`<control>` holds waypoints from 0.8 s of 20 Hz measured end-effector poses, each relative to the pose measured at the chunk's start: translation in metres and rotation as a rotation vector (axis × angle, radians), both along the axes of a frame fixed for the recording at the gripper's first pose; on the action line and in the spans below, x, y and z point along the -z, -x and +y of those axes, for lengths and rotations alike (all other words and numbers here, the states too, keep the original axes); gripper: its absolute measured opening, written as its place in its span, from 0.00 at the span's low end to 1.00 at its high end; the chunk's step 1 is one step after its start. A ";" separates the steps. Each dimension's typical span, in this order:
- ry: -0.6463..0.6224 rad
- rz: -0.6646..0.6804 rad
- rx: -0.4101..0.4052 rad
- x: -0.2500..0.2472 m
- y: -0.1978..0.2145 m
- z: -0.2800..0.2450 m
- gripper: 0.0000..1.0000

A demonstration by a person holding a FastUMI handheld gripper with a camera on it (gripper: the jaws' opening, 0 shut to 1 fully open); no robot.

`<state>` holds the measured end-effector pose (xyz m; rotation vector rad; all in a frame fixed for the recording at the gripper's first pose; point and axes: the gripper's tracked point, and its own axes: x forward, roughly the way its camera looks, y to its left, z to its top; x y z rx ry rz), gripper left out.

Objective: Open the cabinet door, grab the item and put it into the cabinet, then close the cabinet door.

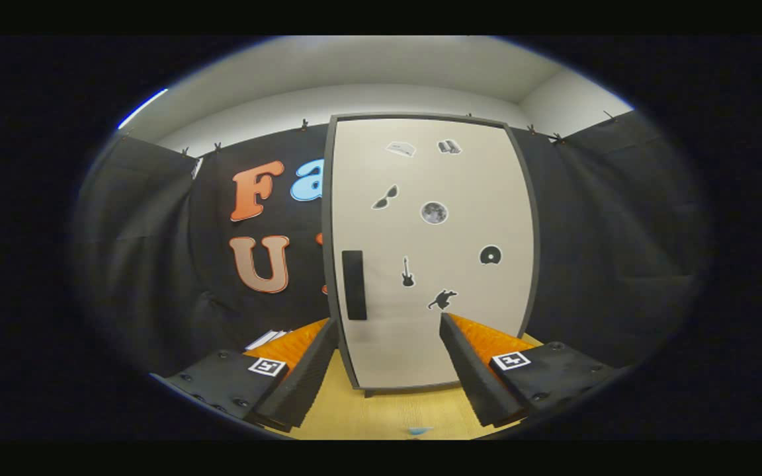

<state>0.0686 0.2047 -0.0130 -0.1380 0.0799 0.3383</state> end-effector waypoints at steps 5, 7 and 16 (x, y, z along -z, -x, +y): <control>0.036 0.028 -0.041 0.009 -0.032 0.043 0.98; 0.044 0.043 -0.048 0.017 -0.047 0.056 0.98; 0.064 0.098 0.019 0.042 -0.125 0.070 0.97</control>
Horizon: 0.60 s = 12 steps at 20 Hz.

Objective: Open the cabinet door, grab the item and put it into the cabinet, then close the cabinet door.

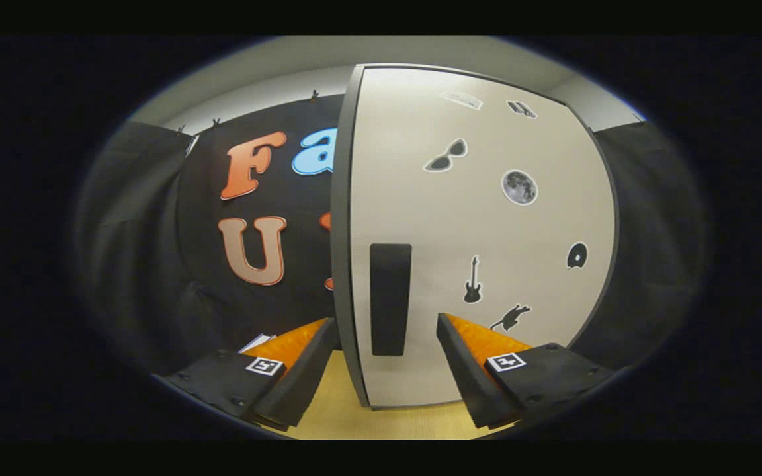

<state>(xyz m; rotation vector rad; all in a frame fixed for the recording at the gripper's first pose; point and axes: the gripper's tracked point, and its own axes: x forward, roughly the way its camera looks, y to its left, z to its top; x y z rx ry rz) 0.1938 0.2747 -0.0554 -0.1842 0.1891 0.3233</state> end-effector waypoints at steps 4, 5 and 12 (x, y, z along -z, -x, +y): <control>0.011 0.028 0.010 0.011 -0.021 0.004 0.74; 0.012 0.035 0.006 0.014 -0.024 0.006 0.71; 0.016 0.048 0.020 0.020 -0.030 0.006 0.37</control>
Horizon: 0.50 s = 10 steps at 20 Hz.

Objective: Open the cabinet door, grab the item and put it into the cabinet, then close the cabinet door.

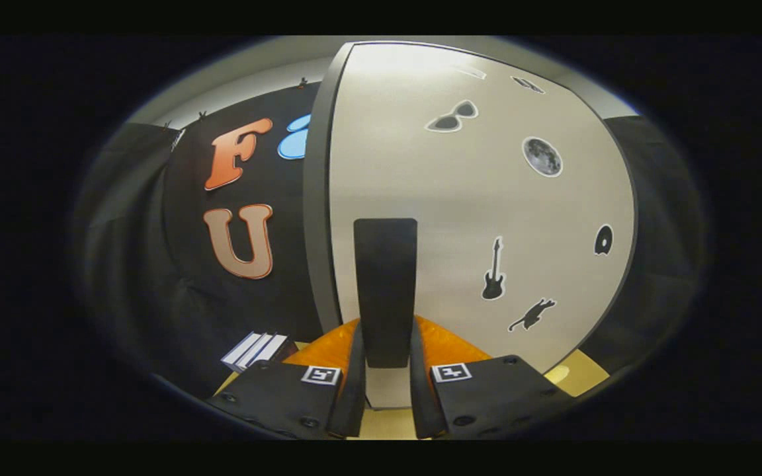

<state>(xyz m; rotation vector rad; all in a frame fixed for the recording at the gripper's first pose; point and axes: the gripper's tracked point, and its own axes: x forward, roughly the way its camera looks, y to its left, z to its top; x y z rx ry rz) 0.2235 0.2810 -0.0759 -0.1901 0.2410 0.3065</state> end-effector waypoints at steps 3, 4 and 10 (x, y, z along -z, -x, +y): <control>-0.006 0.007 -0.010 0.001 0.003 -0.003 0.34; -0.024 0.012 -0.006 -0.001 0.005 -0.004 0.33; -0.030 -0.004 0.023 -0.008 0.025 -0.011 0.25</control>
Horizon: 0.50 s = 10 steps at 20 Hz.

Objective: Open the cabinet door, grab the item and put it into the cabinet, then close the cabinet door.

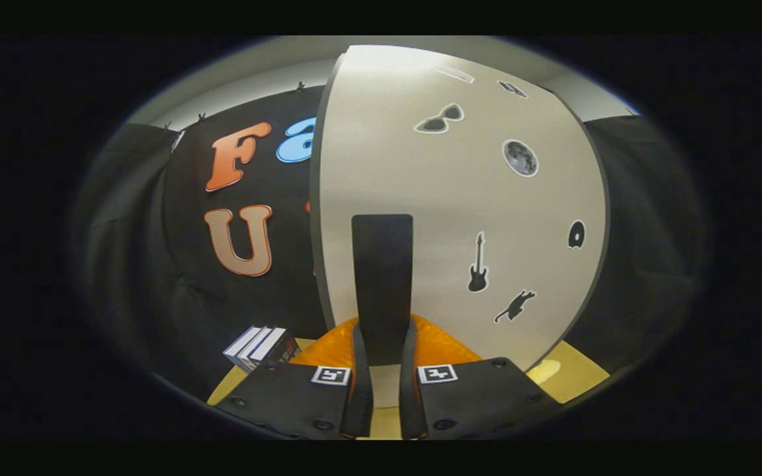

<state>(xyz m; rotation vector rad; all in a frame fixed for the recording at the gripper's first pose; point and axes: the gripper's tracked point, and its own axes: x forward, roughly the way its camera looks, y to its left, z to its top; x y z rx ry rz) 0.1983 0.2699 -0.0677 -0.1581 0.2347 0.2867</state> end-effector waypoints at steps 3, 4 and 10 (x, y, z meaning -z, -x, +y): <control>-0.039 0.015 -0.013 -0.004 0.012 -0.003 0.24; -0.033 0.005 -0.003 -0.006 0.016 -0.006 0.24; -0.046 -0.035 0.014 -0.011 0.031 -0.026 0.17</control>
